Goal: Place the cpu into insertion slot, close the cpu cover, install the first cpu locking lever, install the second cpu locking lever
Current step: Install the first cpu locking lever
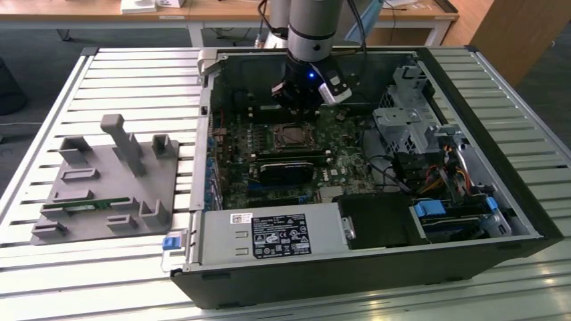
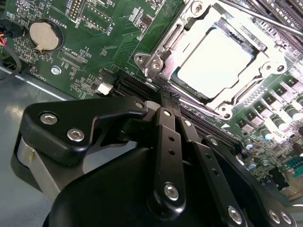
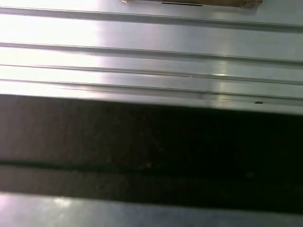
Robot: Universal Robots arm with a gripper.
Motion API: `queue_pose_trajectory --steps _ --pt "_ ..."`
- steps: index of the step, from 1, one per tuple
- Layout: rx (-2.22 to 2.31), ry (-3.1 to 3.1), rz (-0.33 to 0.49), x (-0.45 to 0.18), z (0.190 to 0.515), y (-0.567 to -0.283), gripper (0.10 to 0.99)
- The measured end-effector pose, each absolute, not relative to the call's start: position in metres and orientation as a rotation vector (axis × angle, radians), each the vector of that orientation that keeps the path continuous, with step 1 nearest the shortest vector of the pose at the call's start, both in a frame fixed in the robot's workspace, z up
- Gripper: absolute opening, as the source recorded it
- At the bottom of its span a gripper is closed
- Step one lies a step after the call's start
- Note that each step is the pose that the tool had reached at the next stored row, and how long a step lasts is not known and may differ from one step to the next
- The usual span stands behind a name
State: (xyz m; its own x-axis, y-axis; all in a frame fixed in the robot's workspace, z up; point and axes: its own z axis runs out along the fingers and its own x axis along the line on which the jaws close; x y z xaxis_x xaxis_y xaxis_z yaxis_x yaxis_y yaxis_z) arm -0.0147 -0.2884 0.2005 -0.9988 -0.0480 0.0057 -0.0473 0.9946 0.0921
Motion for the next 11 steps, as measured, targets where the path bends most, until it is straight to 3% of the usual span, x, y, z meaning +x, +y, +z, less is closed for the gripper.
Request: queue_pose_trajectory --steps 11 --pt "0.075 -3.130 -0.116 -0.0146 0.2013 -0.2882 0.106"
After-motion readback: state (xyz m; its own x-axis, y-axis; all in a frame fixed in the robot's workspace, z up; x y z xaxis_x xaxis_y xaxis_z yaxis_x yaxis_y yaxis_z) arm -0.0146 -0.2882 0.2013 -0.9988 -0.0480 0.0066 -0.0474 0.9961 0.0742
